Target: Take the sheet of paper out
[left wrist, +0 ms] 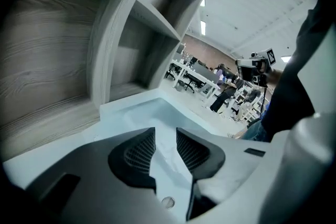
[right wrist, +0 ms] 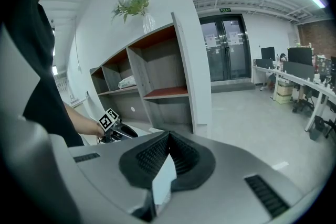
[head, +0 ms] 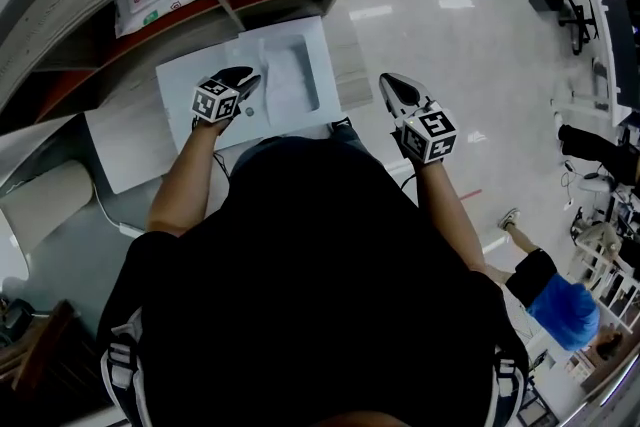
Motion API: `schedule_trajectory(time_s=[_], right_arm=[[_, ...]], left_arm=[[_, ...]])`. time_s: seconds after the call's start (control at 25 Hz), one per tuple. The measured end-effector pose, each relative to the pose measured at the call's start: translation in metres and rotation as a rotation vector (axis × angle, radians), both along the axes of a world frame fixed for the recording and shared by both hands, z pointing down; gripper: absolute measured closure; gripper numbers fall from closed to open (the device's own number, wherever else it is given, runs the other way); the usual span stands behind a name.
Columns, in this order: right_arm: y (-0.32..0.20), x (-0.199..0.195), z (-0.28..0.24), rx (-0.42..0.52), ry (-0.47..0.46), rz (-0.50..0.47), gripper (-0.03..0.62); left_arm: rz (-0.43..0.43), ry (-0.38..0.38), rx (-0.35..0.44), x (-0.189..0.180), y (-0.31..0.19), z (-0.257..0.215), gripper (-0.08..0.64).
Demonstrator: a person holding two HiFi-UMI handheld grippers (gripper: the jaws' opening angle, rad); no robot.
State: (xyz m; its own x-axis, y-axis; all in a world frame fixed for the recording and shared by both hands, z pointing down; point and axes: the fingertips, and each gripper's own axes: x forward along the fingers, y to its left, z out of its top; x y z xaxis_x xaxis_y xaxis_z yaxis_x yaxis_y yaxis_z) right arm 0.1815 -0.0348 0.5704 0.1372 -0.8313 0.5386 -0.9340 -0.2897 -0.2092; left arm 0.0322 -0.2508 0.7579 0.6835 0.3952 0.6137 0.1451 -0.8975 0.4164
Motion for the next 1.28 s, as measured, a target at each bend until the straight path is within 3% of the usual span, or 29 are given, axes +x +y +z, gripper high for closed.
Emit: schedule_trajectory(time_s=[0.32, 0.68, 1.28], right_arm=[[0.009, 0.0, 0.005, -0.018, -0.004, 0.022, 0.578], [0.026, 0.008, 0.008, -0.036, -0.002, 0.065, 0.578], [0.046, 0.012, 0.014, -0.074, -0.01, 0.087, 0.578]], left_arm=[[0.039, -0.076, -0.019, 0.006, 0.013, 0.033, 0.399], [0.044, -0.141, -0.045, 0.011, 0.021, 0.064, 0.377], [0.027, -0.175, 0.006, 0.024, 0.024, 0.093, 0.36]])
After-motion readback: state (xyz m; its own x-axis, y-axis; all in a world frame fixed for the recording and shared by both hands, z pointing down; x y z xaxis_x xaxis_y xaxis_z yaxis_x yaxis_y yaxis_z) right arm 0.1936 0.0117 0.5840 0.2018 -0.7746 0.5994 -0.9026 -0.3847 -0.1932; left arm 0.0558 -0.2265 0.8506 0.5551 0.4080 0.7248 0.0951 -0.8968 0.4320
